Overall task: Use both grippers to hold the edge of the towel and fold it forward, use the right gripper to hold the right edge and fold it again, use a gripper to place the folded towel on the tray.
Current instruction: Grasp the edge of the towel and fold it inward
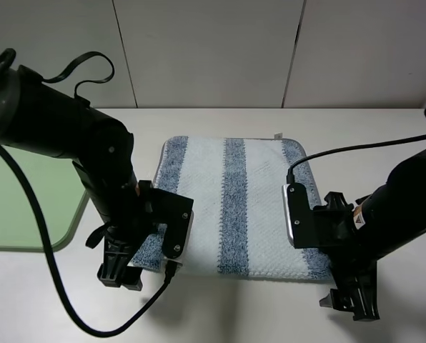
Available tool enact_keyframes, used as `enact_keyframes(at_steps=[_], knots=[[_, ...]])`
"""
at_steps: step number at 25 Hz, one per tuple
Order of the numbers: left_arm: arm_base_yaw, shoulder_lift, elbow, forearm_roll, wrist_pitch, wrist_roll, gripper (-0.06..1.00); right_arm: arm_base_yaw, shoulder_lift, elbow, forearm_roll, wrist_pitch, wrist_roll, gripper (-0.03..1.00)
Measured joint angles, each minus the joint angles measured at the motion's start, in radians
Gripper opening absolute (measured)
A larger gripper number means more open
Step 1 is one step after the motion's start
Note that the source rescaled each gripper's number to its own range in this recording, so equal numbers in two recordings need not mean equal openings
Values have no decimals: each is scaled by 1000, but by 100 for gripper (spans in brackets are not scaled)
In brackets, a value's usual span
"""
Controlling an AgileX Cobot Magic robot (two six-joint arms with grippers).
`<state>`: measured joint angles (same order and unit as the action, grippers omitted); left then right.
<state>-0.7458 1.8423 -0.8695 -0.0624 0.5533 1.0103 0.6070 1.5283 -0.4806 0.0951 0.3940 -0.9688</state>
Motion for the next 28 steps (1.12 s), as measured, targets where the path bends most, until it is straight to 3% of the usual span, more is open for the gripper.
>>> enact_keyframes(at_steps=[24,26,28], knots=[[0,94,-2,1,-104,18,93,0,163,-2,-5,-81,-19,100],[0,96,-2,3,-112,18,88,0,163,-2,-5,-84,-19,96],[0,97,-2,9,-120,18,83,0,163,-2,-5,-95,-19,84]])
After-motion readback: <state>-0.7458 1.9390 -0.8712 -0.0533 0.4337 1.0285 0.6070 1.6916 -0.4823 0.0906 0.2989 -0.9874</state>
